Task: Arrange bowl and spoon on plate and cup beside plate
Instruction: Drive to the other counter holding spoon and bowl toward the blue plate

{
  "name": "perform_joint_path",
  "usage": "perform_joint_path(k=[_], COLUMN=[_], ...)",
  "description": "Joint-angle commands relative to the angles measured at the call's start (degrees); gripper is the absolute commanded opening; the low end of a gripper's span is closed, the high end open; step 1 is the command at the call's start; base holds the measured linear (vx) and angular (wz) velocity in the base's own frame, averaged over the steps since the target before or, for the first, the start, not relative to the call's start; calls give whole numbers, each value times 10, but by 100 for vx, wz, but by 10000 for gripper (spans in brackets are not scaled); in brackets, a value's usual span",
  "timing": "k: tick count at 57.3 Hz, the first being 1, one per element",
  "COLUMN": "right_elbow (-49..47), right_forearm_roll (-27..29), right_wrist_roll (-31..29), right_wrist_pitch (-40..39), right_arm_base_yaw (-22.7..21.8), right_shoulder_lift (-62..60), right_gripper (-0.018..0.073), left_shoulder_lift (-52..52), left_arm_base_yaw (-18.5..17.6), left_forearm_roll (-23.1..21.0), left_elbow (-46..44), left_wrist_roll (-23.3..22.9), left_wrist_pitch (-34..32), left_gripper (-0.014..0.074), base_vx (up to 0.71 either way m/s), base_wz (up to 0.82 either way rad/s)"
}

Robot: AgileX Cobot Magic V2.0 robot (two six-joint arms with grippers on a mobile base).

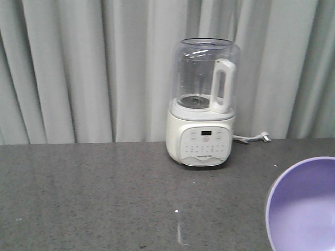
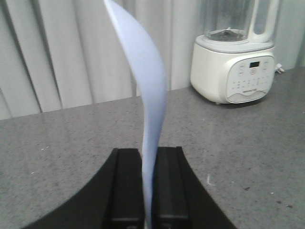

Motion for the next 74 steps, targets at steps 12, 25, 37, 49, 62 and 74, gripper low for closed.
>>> perform_joint_path(k=[12,25,37,49,62,74], right_elbow=[-17,-17,-17,-17,-17,-17], right_forearm_roll=[27,27,27,27,27,27], right_wrist_roll=[-5,-5,-5,-5,-5,-5], right_wrist_pitch=[-34,-34,-34,-34,-34,-34], right_arm_base_yaw=[-1,-1,-1,-1,-1,-1], right_shoulder_lift=[1,1,1,1,1,1], right_gripper=[-8,-8,-8,-8,-8,-8], left_shoulder_lift=[5,5,5,5,5,5], left_arm_base_yaw=[-3,-3,-3,-3,-3,-3], left_forearm_roll=[-6,-6,-6,-6,-6,-6], left_elbow=[-16,-16,-16,-16,-16,-16], left_wrist_roll=[-1,-1,-1,-1,-1,-1], left_wrist_pitch=[-52,-52,-52,-52,-52,-52], left_gripper=[-3,-3,-3,-3,-3,-3], base_vx=[-8,-9,-9,-8,-7,-3], base_wz=[-62,-79,-78,-73,-69,-70])
